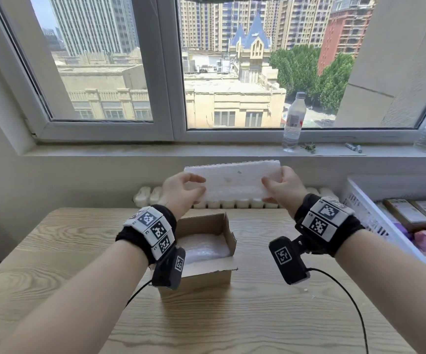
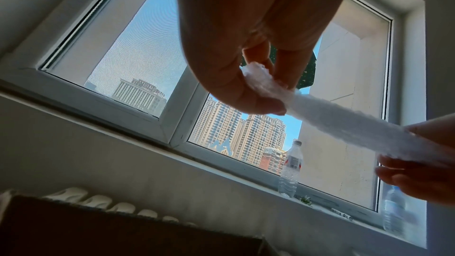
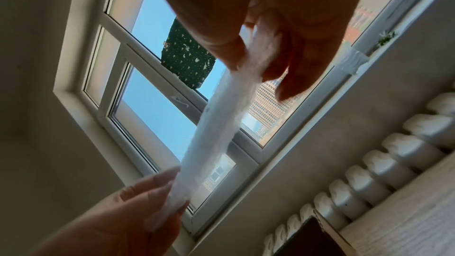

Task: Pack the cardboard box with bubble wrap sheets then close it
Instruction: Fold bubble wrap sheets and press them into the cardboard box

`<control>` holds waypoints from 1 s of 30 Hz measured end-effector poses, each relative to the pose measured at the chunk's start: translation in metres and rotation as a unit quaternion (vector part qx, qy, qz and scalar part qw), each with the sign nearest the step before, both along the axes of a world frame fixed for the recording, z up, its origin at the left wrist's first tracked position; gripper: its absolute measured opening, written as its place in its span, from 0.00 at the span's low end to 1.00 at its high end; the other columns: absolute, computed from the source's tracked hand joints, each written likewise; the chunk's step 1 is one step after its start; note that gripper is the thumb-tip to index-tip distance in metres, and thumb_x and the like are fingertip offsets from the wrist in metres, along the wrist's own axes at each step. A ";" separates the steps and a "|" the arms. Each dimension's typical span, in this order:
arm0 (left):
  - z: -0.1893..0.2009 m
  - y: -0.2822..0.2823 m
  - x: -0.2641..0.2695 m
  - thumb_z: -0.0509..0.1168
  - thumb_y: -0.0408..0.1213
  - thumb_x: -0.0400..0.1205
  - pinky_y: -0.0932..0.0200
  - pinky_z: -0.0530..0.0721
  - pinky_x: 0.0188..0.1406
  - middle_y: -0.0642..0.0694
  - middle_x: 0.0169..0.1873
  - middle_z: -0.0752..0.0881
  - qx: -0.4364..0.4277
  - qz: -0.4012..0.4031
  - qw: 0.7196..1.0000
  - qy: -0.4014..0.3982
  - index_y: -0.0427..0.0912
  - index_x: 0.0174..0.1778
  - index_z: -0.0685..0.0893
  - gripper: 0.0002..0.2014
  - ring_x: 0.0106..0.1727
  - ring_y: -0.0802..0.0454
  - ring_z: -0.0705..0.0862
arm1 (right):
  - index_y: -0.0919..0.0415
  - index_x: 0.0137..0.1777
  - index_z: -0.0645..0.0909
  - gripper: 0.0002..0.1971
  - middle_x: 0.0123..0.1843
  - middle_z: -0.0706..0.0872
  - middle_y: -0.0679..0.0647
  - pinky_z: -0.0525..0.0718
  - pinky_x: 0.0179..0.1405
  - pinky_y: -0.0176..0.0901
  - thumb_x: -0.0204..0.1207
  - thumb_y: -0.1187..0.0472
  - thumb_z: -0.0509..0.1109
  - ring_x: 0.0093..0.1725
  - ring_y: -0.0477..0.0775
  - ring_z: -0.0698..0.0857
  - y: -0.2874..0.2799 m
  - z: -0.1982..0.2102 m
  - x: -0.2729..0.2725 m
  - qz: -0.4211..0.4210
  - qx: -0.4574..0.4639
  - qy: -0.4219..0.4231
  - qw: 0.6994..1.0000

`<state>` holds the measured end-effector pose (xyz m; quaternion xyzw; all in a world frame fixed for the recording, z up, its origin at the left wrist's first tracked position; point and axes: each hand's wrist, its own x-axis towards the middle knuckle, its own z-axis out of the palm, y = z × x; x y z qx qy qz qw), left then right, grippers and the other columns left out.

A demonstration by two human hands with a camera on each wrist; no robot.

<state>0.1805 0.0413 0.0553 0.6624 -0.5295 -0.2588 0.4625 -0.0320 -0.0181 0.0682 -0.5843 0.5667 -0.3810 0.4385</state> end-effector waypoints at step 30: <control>-0.103 0.047 0.008 0.61 0.41 0.80 0.48 0.65 0.75 0.44 0.75 0.68 0.239 -0.061 0.839 -0.485 0.48 0.70 0.75 0.21 0.75 0.43 0.65 | 0.70 0.66 0.76 0.19 0.71 0.67 0.60 0.80 0.63 0.46 0.76 0.77 0.60 0.62 0.59 0.79 0.045 -0.111 0.084 0.251 -0.048 0.464 0.848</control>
